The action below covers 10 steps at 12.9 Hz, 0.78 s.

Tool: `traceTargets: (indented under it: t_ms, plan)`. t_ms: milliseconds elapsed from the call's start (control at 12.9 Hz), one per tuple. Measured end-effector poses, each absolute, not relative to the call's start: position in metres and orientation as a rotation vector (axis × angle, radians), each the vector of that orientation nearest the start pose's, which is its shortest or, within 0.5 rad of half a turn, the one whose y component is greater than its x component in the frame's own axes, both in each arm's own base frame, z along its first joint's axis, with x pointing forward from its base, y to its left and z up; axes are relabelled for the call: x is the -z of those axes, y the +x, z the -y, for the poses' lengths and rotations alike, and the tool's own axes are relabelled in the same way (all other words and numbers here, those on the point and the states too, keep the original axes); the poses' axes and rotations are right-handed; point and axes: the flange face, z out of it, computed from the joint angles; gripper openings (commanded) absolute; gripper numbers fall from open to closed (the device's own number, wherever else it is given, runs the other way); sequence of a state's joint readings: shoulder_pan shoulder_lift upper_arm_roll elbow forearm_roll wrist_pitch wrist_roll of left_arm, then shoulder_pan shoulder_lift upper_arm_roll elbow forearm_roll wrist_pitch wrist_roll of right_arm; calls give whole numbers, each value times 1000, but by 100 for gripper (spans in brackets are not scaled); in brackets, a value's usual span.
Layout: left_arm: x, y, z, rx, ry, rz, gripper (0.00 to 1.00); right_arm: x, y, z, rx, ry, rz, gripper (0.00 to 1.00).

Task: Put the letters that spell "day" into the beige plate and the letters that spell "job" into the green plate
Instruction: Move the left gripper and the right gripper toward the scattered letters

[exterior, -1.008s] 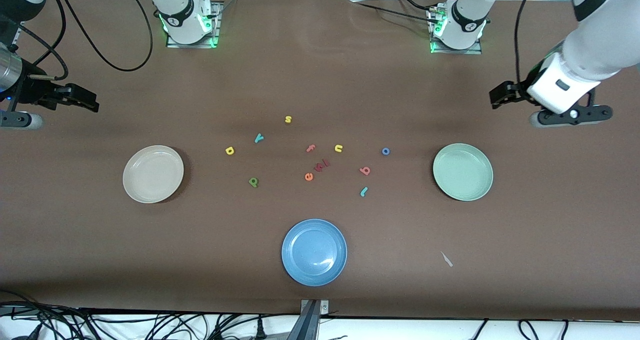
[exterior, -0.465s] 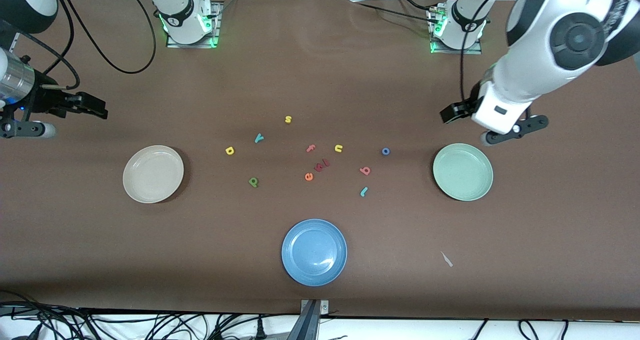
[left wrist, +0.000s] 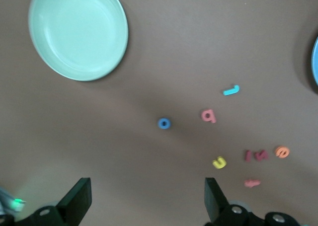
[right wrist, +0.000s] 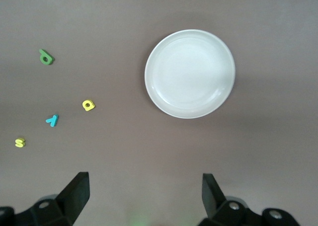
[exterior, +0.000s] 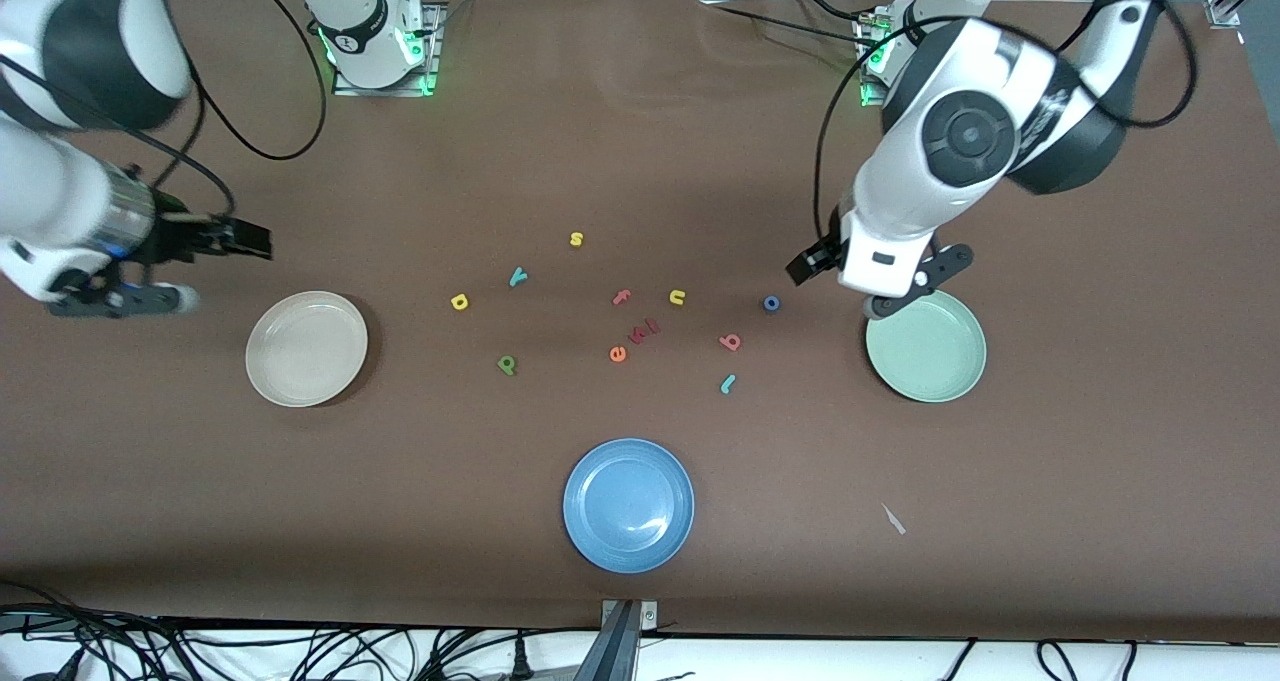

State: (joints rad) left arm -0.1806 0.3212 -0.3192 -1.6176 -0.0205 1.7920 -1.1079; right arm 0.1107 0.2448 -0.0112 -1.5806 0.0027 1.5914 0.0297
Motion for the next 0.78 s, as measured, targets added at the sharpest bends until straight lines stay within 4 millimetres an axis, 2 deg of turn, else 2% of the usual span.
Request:
traceTargets:
  t_ms: [310, 388, 542, 620, 775]
  plan:
    - [-382, 579, 323, -253, -2984, 1085, 99, -424, 616, -87, -500, -3083, 144, 100]
    - [-370, 579, 333, -252, -2986, 1107, 95, -410, 618, -90, -523, -3073, 147, 100]
    - [-342, 576, 353, -263, -2975, 1166, 82, -383, 625, -100, -537, -3067, 161, 100]
    - [-328, 575, 359, -275, -2967, 1184, 71, -371, 628, -107, -529, -3068, 174, 100]
    - [-301, 575, 362, -304, -2946, 1181, 60, -353, 630, -127, -499, -3073, 215, 100]
